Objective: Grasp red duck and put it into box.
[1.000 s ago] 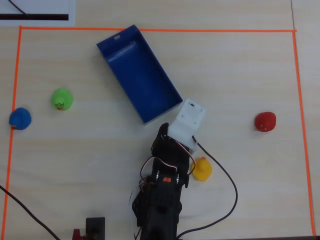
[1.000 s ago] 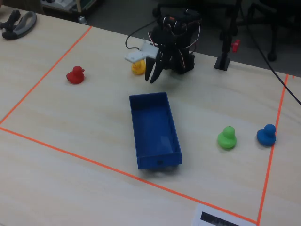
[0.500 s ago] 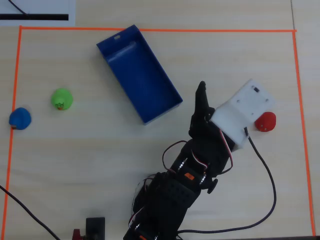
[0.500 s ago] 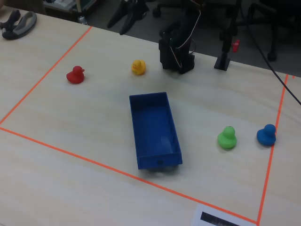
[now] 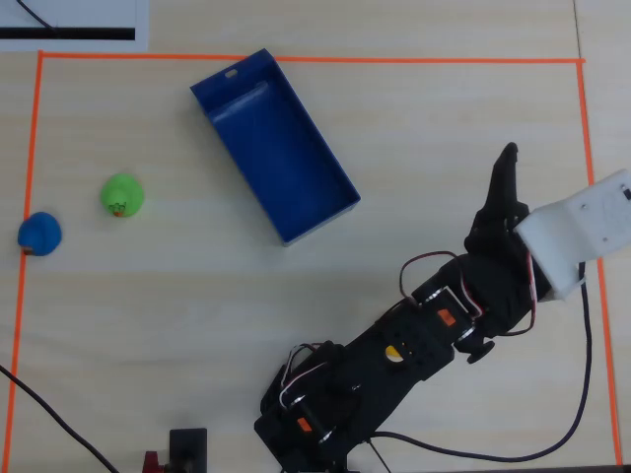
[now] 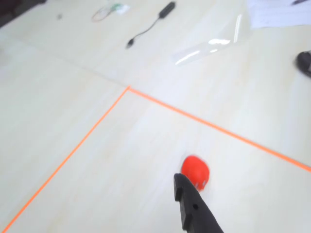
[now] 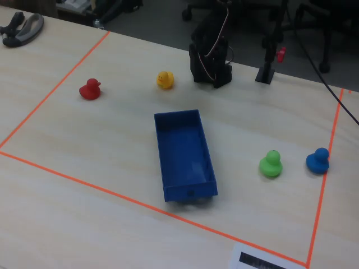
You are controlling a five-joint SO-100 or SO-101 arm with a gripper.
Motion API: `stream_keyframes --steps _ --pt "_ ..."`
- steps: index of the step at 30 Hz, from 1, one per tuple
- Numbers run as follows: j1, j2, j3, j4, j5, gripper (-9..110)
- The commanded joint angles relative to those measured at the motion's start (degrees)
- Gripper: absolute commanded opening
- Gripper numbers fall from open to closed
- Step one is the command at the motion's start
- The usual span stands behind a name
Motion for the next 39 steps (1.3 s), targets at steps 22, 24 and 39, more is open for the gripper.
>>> stream_keyframes --steps 22,24,39 --pt "8.3 -29.4 -0.4 -23.4 -4.7 49" --pt "8.6 -31.2 -0.2 -24.8 -4.8 49" --pt "10.5 -42.8 0.4 -33.3 -7.2 49"
